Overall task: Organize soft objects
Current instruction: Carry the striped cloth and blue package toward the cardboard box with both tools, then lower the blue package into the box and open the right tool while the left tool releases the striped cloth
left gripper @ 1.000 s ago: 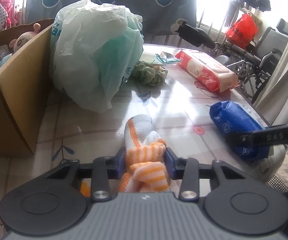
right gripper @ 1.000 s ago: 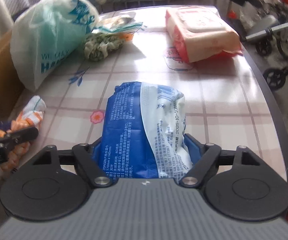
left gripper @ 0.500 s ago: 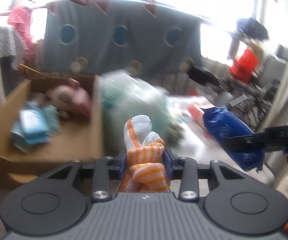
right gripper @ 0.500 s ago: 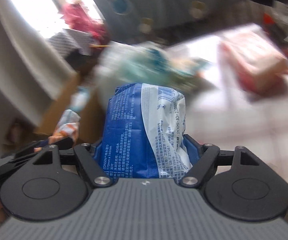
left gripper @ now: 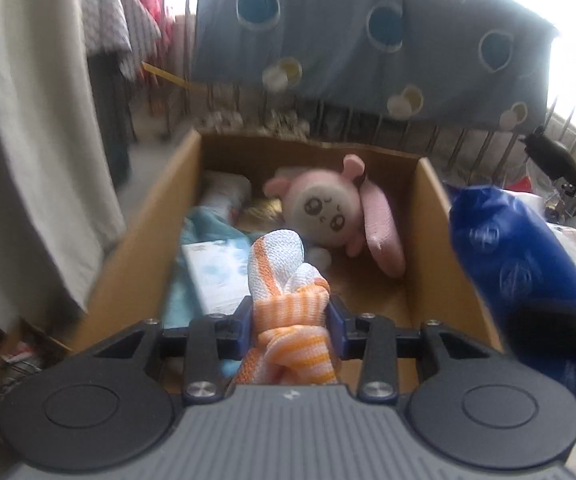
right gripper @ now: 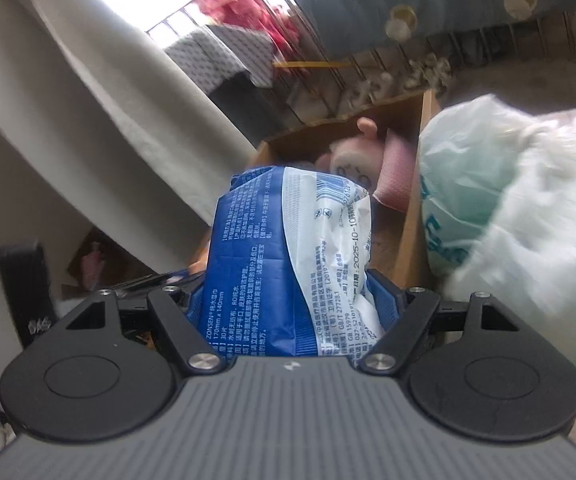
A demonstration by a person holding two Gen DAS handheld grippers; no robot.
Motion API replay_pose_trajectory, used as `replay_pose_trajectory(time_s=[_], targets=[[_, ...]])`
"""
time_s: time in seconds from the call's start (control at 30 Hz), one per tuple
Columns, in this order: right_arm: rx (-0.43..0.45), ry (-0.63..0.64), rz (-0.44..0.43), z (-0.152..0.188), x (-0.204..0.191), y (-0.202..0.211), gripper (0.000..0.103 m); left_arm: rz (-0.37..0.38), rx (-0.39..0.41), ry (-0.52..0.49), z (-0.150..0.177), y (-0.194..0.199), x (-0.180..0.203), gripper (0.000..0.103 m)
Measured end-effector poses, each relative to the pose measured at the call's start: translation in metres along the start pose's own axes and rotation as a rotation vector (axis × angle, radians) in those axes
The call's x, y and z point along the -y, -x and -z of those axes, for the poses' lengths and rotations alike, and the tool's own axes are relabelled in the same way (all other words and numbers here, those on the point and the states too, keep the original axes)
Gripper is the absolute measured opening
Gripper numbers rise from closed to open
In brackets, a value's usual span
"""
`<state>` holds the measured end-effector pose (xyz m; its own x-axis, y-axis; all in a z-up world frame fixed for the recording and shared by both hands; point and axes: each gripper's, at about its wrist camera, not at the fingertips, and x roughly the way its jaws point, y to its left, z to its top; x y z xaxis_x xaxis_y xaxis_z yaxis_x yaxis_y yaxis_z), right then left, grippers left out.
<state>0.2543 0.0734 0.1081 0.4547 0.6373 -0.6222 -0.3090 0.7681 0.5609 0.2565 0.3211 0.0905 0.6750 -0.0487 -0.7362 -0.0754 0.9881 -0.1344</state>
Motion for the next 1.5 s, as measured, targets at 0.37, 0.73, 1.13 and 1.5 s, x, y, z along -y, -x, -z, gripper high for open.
replay_pose_trajectory(time_s=[0.37,0.73,1.13,1.5], targets=[[-0.023,0.032,0.103,-0.024,0.014,-0.054,0.076,0.015,-0.152,-0.017,-0.027,-0.104,0.001,0.064],[-0.079,0.160,0.302,-0.058,-0.005,-0.124,0.076,-0.031,-0.100,-0.191,-0.021,-0.037,0.006,0.050],[-0.051,0.200,0.353,-0.078,-0.001,-0.098,0.076,0.049,-0.197,-0.703,0.023,-0.102,0.101,0.024],[-0.194,0.196,0.362,-0.067,-0.016,-0.142,0.076,0.017,-0.234,-0.644,0.028,-0.082,0.045,0.025]])
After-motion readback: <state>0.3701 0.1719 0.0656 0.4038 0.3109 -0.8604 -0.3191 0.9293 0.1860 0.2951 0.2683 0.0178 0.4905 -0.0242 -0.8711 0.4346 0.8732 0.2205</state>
